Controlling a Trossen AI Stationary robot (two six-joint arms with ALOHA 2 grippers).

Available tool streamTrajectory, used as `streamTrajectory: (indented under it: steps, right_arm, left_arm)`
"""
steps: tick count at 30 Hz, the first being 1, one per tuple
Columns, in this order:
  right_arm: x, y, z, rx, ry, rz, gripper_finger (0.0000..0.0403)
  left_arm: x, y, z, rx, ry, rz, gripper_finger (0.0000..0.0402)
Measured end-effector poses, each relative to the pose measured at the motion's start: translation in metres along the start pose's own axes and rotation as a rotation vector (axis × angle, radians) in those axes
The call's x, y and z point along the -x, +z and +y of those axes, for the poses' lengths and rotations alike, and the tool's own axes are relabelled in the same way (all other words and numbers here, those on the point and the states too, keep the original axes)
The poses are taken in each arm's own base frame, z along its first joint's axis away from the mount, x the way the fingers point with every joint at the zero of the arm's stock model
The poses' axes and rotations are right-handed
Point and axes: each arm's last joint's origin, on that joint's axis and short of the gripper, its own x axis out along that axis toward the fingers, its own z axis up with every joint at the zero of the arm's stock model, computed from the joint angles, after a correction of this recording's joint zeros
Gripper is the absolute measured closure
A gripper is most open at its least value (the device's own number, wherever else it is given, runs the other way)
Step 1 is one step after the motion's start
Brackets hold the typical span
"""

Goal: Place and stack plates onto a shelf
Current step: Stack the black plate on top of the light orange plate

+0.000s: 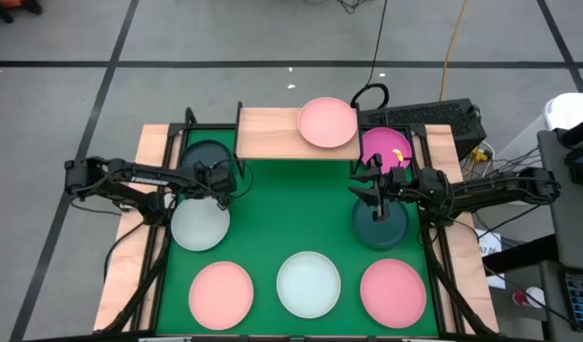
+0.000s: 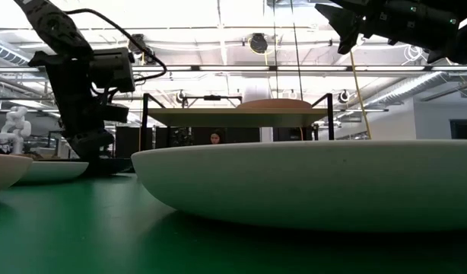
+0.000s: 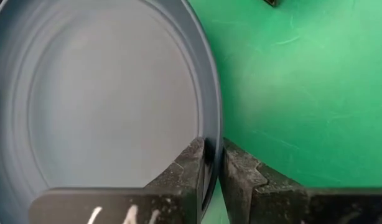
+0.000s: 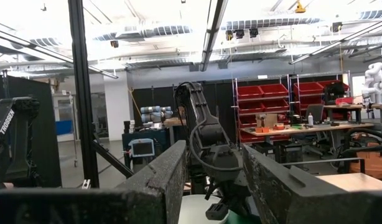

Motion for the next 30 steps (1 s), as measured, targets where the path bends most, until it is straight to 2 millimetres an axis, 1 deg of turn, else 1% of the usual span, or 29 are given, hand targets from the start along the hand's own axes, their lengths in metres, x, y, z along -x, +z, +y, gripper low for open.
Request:
streamTrajectory:
  steps: [3,8,15,24,30]
  right_arm:
    - [0.0,0.0,0.0,0.0,0.0,0.001,0.0261]
    - [0.0,-0.001,0.0,0.0,-0.001,0.008,0.0261]
    - [0.0,-0.001,0.0,-0.001,-0.001,0.008,0.0261]
    - [0.0,-0.001,0.0,-0.001,-0.001,0.012,0.0261]
    - [0.0,-0.001,0.0,-0.001,-0.001,0.011,0.0261]
  left_arm:
    - [0.01,0.0,0.005,-0.006,0.002,0.018,0.0356]
    - [0.043,0.012,0.016,0.03,-0.014,-0.012,0.0356]
    - [0.101,0.028,0.028,0.041,-0.122,-0.207,0.0355]
    - [0.17,0.035,0.045,0.026,-0.269,-0.469,0.0355]
    - [0.207,0.042,0.057,-0.009,-0.318,-0.613,0.0355]
